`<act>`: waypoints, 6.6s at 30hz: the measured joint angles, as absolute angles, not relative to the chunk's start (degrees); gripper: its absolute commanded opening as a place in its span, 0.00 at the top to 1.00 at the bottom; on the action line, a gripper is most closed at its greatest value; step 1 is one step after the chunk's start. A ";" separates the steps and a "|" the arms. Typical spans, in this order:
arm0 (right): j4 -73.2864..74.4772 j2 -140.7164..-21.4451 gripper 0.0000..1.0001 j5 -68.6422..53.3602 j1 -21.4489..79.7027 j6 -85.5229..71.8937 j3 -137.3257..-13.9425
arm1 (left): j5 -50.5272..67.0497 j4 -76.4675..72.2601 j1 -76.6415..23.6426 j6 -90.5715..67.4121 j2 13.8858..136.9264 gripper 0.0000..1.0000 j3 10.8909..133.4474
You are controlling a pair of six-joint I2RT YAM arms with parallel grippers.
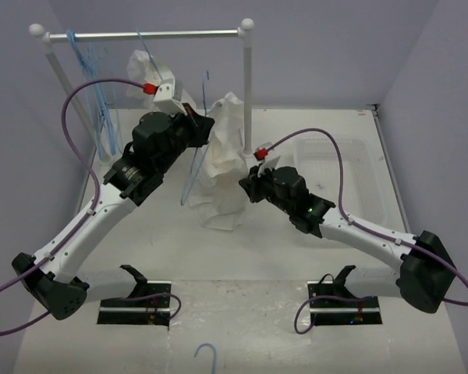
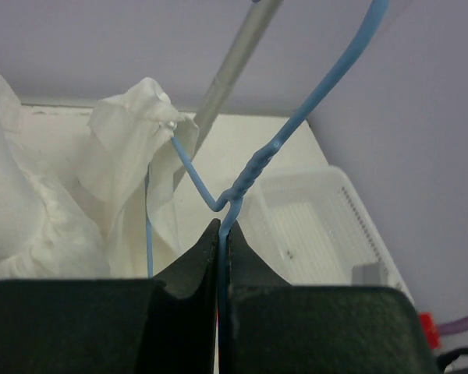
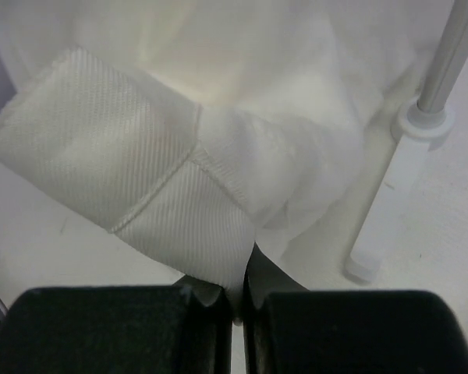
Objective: Remove the skirt from the hanger
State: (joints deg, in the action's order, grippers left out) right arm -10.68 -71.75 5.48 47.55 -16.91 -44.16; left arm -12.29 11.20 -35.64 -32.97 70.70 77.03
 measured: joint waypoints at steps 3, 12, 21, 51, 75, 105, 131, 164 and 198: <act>-10.28 -71.72 1.00 5.43 47.55 -16.47 -48.97 | -8.86 17.50 -35.64 -30.48 68.10 1.00 76.97; -5.21 -69.49 0.01 6.22 47.55 -15.70 -51.92 | -6.79 27.92 -35.62 -27.73 57.63 1.00 72.79; -1.65 -64.93 0.01 8.21 47.55 -15.51 -50.22 | -11.14 25.36 -35.64 -24.18 57.76 1.00 76.07; -0.47 -67.02 0.01 13.87 47.05 -15.03 -50.22 | -12.58 8.82 -24.80 -20.32 90.98 1.00 104.62; 2.09 -84.38 0.01 3.31 46.85 -10.76 -60.95 | -4.51 16.40 -23.81 -23.55 77.03 0.00 87.74; 6.42 -103.07 1.00 3.55 50.89 -7.70 -63.57 | -3.57 26.37 -24.45 -23.51 48.56 0.00 66.63; 16.36 -66.28 1.00 27.79 19.59 -5.19 -84.20 | -10.85 24.53 -24.45 -22.94 47.03 0.00 65.21; 23.20 -92.42 1.00 13.82 -3.97 -34.22 -60.82 | -10.70 25.34 -24.45 -22.94 52.36 0.00 66.41; 24.38 -56.18 0.01 11.11 17.61 -24.01 -57.98 | -9.45 24.29 -24.45 -22.94 52.10 0.00 63.68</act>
